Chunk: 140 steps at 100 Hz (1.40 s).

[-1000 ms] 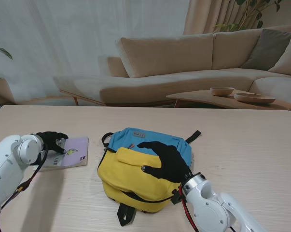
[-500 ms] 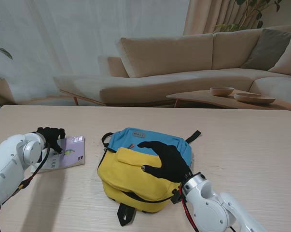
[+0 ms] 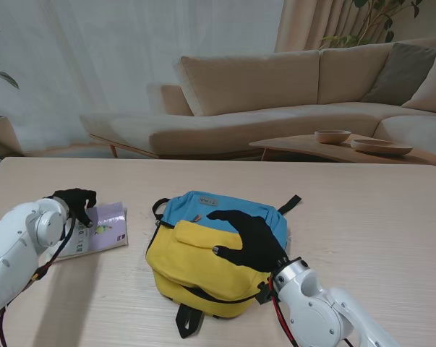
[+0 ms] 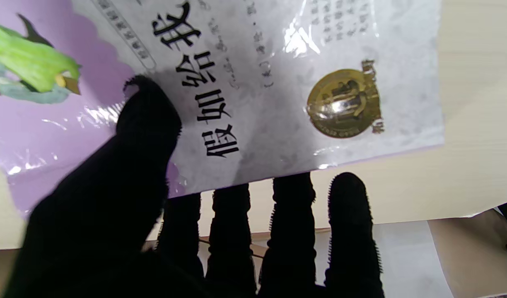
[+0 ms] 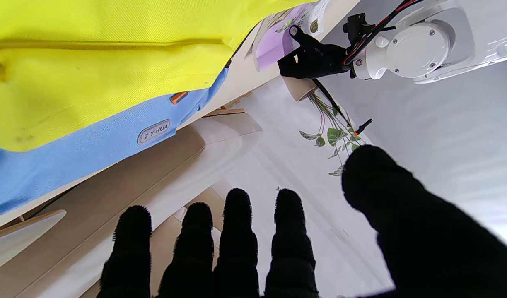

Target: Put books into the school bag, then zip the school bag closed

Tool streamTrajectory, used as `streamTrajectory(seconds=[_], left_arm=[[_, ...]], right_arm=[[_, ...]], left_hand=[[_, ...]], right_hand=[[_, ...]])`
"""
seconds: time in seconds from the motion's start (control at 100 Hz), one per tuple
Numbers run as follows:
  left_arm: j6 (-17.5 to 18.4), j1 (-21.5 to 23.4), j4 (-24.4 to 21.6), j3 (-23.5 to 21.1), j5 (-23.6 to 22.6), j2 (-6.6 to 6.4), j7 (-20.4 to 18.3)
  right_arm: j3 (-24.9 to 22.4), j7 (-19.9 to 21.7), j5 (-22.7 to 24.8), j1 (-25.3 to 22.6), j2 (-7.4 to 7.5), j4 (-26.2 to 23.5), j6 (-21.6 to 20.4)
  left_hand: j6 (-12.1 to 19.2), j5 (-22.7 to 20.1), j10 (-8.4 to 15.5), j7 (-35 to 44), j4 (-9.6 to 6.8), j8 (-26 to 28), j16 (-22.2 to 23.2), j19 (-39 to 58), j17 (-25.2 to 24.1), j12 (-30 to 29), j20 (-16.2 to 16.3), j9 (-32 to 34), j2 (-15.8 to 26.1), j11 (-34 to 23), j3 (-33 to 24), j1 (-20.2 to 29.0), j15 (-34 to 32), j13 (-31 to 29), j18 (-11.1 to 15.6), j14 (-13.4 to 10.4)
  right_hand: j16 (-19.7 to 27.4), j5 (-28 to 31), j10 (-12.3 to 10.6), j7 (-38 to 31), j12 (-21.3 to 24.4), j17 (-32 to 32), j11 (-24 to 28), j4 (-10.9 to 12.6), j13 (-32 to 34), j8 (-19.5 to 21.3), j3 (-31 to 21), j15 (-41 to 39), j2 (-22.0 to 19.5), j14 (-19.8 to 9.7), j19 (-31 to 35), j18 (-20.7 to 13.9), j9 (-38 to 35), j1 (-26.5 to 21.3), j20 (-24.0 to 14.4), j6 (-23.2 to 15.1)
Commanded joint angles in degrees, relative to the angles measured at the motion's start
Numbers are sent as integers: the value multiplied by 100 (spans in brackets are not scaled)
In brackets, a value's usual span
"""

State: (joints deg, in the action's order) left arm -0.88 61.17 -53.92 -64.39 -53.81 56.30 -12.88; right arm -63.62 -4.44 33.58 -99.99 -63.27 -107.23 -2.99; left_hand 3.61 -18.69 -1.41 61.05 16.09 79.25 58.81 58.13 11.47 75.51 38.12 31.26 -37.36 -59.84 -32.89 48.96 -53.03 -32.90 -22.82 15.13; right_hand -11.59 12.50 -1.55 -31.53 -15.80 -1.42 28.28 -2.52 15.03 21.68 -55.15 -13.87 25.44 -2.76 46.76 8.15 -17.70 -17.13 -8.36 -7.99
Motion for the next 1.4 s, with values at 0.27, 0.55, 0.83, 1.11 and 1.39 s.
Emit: streamTrajectory(seconds=[0.27, 0.55, 0.83, 1.11, 1.39], left_arm=[[111, 230, -177, -240, -15, 43, -246], [29, 331, -328, -407, 48, 69, -272], [-96, 646, -836, -793, 6, 96, -379], [-195, 1065, -1555, -1232, -159, 98, -693], [-306, 1475, -2202, -1604, -313, 120, -817]], right_arm=[[18, 43, -4, -42, -58, -26, -9], [21, 2, -8, -50, -66, -27, -27], [19, -21, -49, -44, -77, -27, -11], [-9, -58, -95, -84, -87, -83, -54], [-64, -92, -150, -124, -100, -154, -80]], left_hand=[[-311, -886, -37, -1281, -868, -3921, 14, 987, 492, -454, 332, 554, 403, 327, -1000, 1472, -347, -659, -386, 199], [195, -2566, 46, -166, -820, -4190, 164, 940, 556, -212, 270, 800, 533, -242, -1137, 1366, -465, -764, -518, 79], [188, -2368, -221, 38, -615, -3006, 191, 1036, 332, -96, 349, 501, 121, 669, -2203, 939, -407, -557, -438, 369], [-54, -2263, -964, 197, -742, -2555, -419, 824, 134, -4216, 329, 703, 285, 3297, -2952, 484, 509, -281, -523, 740], [460, -2083, -596, 118, -514, -1838, -1064, 947, 354, -2771, 484, 3409, 426, 3701, -2110, 1022, 506, -1017, -808, 753]], right_hand=[[-29, 78, -97, -37, -23, 49, 89, 158, -79, -60, -146, -64, 17, -118, 124, -32, -73, 25, -62, 8], [-32, 99, -74, -44, -25, 56, 94, 162, -68, -61, -164, -69, 23, -125, 150, -29, -75, 31, -80, 19], [-33, 140, -51, -54, -35, 62, 116, 166, -67, -62, -182, -69, 24, -117, 161, -23, -86, 31, -91, 36], [-35, 168, -34, -59, -40, 68, 129, 167, -48, -64, -183, -74, 18, -105, 169, -8, -102, 35, -99, 41], [-36, 200, -28, -64, -39, 82, 130, 172, -31, -65, -202, -77, 26, -100, 174, 4, -130, 15, -106, 57]])
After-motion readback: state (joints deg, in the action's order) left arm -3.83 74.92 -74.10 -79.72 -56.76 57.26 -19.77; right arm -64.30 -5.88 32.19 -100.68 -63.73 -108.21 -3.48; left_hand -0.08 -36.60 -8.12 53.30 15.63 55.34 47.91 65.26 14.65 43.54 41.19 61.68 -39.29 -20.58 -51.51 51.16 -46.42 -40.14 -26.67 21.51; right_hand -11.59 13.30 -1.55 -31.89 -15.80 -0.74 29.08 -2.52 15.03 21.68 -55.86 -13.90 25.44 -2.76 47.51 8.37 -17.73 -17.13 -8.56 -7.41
